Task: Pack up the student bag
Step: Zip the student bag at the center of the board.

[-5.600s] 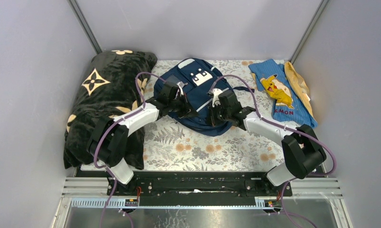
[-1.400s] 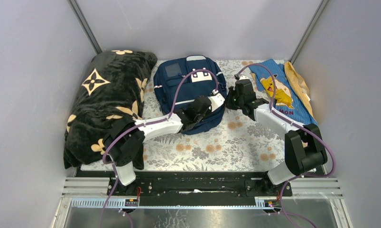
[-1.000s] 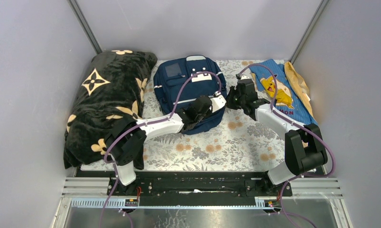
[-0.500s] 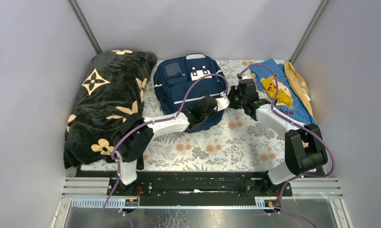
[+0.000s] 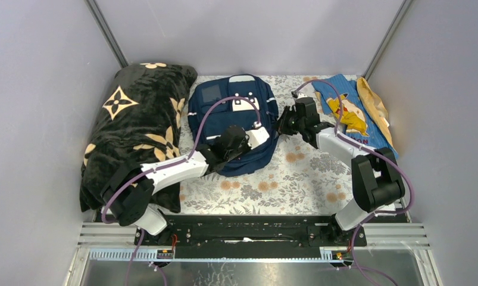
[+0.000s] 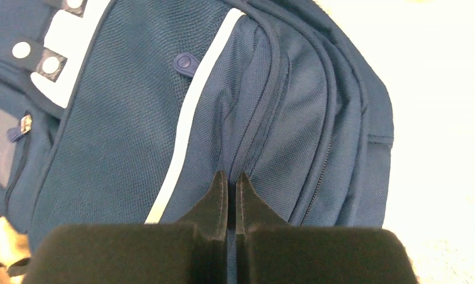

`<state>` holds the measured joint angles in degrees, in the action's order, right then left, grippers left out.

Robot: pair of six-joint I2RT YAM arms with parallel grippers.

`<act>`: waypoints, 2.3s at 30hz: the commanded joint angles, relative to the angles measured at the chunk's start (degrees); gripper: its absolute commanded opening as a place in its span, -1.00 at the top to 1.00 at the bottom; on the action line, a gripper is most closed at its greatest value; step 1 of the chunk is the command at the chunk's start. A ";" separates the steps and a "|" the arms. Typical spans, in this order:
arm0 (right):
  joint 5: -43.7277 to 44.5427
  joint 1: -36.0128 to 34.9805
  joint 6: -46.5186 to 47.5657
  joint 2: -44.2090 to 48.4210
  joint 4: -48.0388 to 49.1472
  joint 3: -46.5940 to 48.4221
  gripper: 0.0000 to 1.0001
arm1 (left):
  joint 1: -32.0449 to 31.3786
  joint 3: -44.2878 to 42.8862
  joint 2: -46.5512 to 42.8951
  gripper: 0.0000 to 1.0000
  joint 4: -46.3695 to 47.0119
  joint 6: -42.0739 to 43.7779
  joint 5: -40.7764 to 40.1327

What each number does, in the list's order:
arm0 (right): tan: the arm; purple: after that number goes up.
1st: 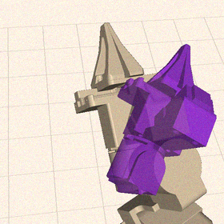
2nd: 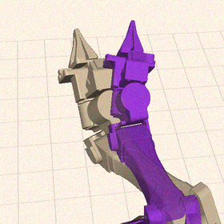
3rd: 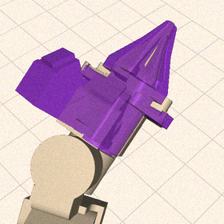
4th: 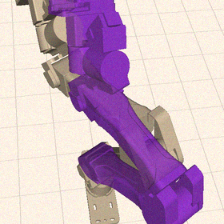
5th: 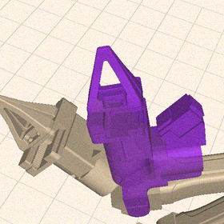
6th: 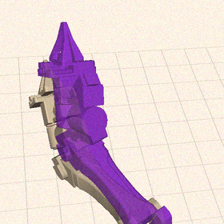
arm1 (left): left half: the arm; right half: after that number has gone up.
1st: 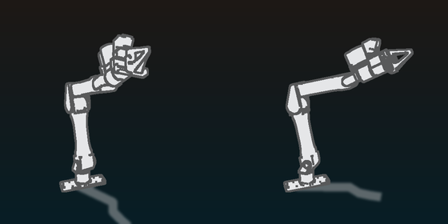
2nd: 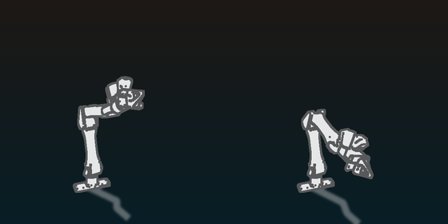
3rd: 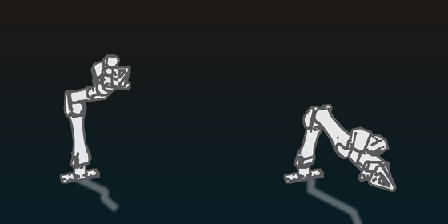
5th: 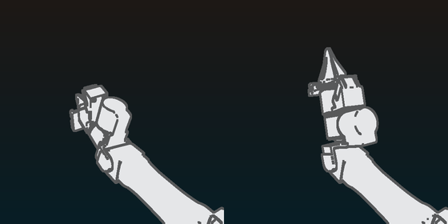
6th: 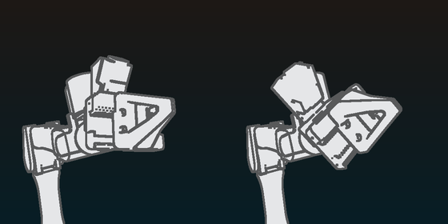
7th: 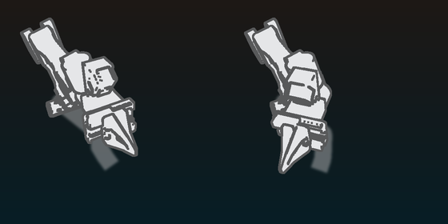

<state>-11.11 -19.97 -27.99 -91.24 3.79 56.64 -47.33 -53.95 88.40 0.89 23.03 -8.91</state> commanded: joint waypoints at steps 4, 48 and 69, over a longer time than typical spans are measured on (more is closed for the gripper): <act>5.16 0.79 0.93 -5.99 10.95 4.96 1.00 | 0.14 2.27 -5.16 1.00 0.33 -1.68 13.42; 10.53 11.43 -2.76 18.31 -12.84 -2.55 -0.45 | 2.93 -45.93 20.49 -0.16 -14.12 -30.57 19.42; 0.30 11.44 -5.08 24.58 -13.52 -14.58 -0.41 | 17.14 2.72 -1.96 -0.73 -18.63 -47.48 14.25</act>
<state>-10.57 -8.25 -33.52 -66.32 -12.25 40.10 -29.98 -56.71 86.72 -23.03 -17.78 0.16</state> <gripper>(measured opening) 0.698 0.894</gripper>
